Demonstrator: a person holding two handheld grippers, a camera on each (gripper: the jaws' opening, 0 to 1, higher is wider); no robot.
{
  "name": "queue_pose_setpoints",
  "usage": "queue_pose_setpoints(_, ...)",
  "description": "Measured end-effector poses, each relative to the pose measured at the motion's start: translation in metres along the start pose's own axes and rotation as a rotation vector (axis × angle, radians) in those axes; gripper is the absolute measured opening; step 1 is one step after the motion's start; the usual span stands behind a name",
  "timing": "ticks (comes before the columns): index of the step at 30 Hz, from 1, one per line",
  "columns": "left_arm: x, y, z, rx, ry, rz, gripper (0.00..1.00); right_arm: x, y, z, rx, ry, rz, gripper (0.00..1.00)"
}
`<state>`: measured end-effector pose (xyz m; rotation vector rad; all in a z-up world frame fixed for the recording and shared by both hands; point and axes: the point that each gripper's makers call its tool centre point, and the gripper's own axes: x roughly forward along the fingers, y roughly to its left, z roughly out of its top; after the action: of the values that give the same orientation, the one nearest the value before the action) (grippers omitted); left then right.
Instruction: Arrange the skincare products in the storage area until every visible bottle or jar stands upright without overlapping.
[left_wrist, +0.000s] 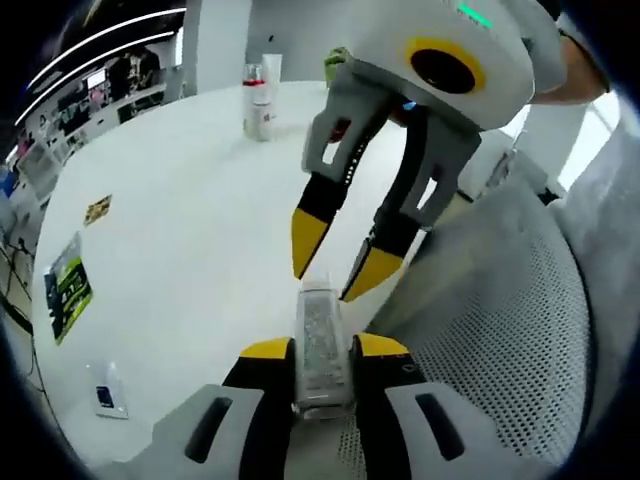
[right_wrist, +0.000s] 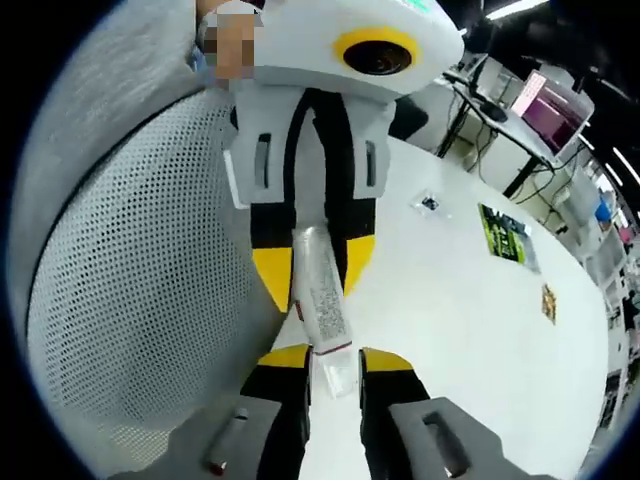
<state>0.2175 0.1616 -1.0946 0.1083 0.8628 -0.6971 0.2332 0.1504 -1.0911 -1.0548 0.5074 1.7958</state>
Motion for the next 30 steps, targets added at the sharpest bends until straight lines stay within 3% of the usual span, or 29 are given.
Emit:
queue_pose_setpoints(3, 0.001, -0.002, -0.001, 0.004, 0.004, 0.0, 0.18, -0.002, -0.005, -0.001, 0.102, -0.032, -0.017, 0.15)
queue_pose_setpoints(8, 0.001, 0.0, -0.001, -0.01, 0.003, 0.004, 0.18, -0.008, -0.009, -0.003, 0.248, -0.087, -0.031, 0.16)
queue_pose_setpoints(12, 0.0, 0.001, 0.0, -0.028, -0.001, 0.005, 0.18, -0.011, -0.007, -0.004, 0.443, -0.162, -0.007, 0.17)
queue_pose_setpoints(16, 0.0, 0.003, 0.0, -0.069, -0.004, -0.001, 0.18, -0.012, 0.0, -0.003, 0.834, -0.27, 0.092, 0.29)
queue_pose_setpoints(18, -0.001, 0.002, 0.001, -0.085, -0.007, -0.001, 0.18, -0.012, 0.004, -0.003, 1.091, -0.303, 0.164, 0.37)
queue_pose_setpoints(20, 0.0, 0.002, 0.001, -0.1, -0.007, -0.007, 0.18, -0.012, 0.007, -0.001, 1.249, -0.365, 0.219, 0.43)
queue_pose_setpoints(24, -0.002, 0.004, 0.004, -0.132, -0.024, -0.011, 0.18, -0.013, 0.013, 0.003, 1.523, -0.443, 0.327, 0.34)
queue_pose_setpoints(27, -0.003, 0.005, 0.005, -0.149, -0.032, -0.012, 0.18, -0.008, 0.008, 0.0, 1.738, -0.511, 0.375, 0.39)
queue_pose_setpoints(30, -0.005, 0.005, 0.009, -0.14, -0.053, -0.006, 0.18, -0.001, 0.012, -0.006, 1.854, -0.536, 0.393, 0.39)
